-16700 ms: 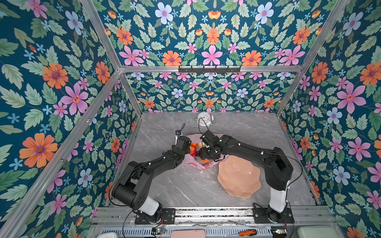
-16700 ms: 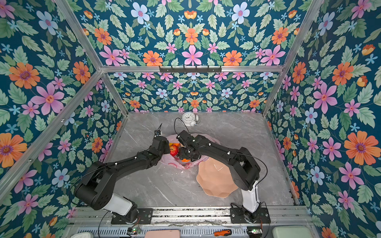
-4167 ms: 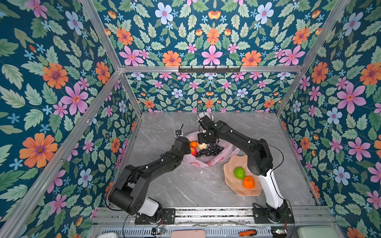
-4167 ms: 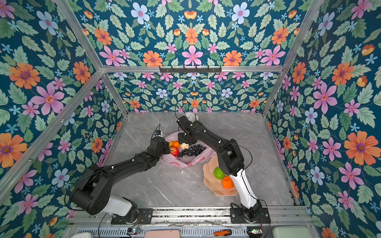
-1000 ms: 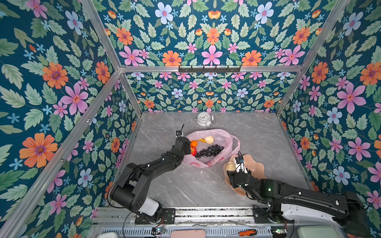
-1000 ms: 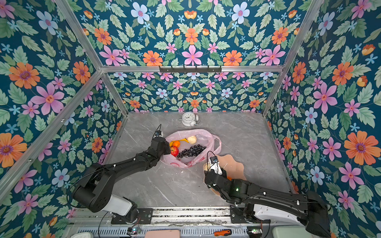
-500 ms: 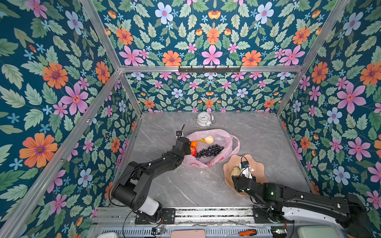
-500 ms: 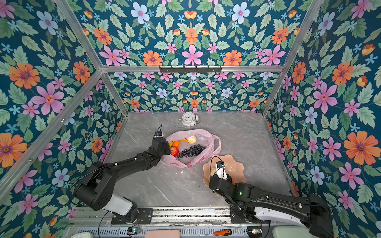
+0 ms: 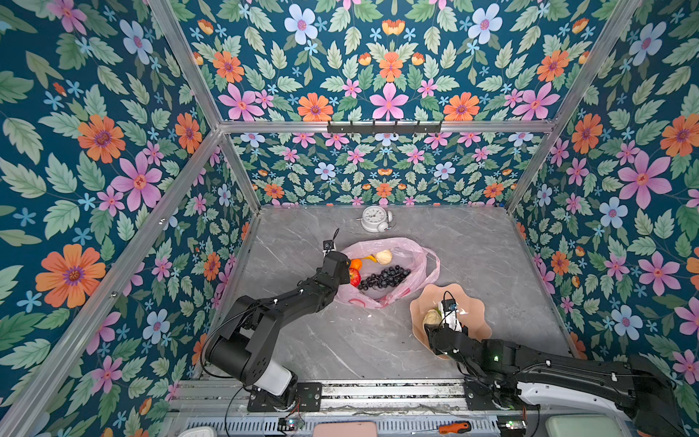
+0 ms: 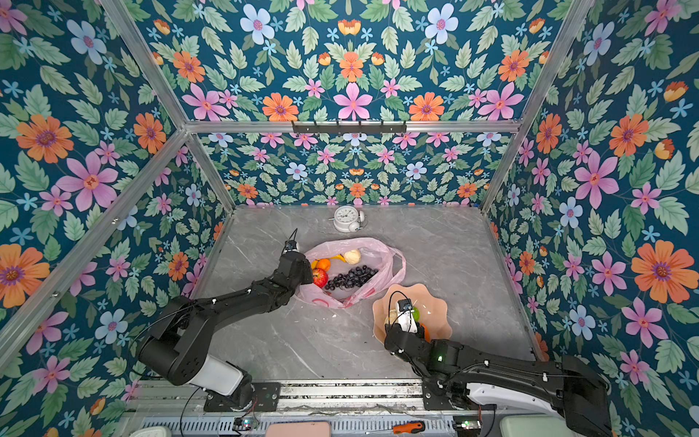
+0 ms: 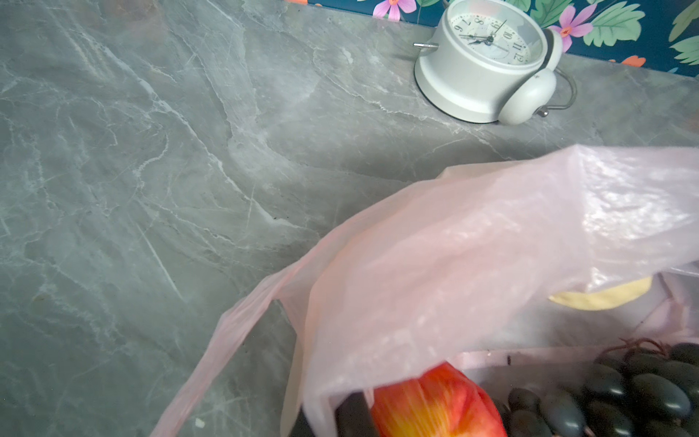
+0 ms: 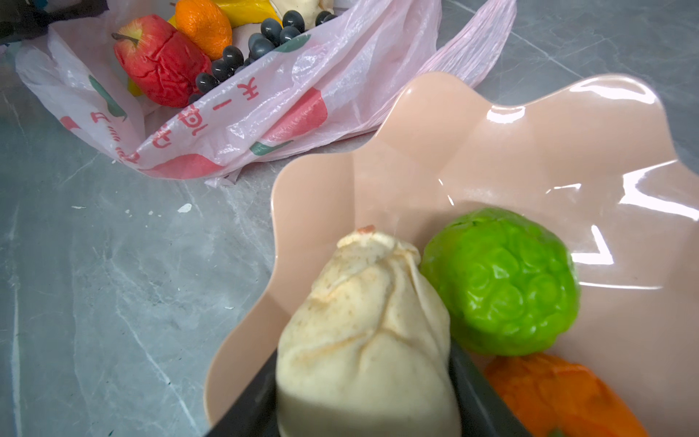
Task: Take the fake fruits out of the plastic bag
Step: 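Lower the pale pear into the peach bowl and open the right gripper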
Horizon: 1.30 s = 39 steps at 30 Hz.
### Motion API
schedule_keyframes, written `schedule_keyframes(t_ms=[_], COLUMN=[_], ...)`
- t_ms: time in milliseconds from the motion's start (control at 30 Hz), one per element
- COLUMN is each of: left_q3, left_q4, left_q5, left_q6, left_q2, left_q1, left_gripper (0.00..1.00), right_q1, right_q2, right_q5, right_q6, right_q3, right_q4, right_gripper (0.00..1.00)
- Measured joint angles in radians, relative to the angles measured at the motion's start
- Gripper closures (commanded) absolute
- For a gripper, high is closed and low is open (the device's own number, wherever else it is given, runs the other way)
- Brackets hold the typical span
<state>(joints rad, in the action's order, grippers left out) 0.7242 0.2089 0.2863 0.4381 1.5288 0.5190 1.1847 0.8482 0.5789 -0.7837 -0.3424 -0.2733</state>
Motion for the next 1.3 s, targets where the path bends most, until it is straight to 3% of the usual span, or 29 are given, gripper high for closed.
schedule_keyframes(t_ms=[467,1067,1300], left_q3=[0.000,0.000,0.000], left_q4=[0.000,0.000,0.000], left_q5=[0.003,0.003,0.002], left_q6=[0.000,0.000,0.000], left_q2=[0.000,0.000,0.000], left_q1=[0.000,0.000,0.000], left_gripper=[0.92,0.92,0.92], right_q1=[0.000,0.000,-0.005], right_q2=[-0.009,-0.100,-0.076], right_q5=[0.019,0.023,0.040], right_q6=[0.002,-0.044,-0.038], right_q3=[0.044,0.025,-0.094], right_q4=[0.034,-0.056,-0.129], right_gripper=[0.32,0.35,0.36])
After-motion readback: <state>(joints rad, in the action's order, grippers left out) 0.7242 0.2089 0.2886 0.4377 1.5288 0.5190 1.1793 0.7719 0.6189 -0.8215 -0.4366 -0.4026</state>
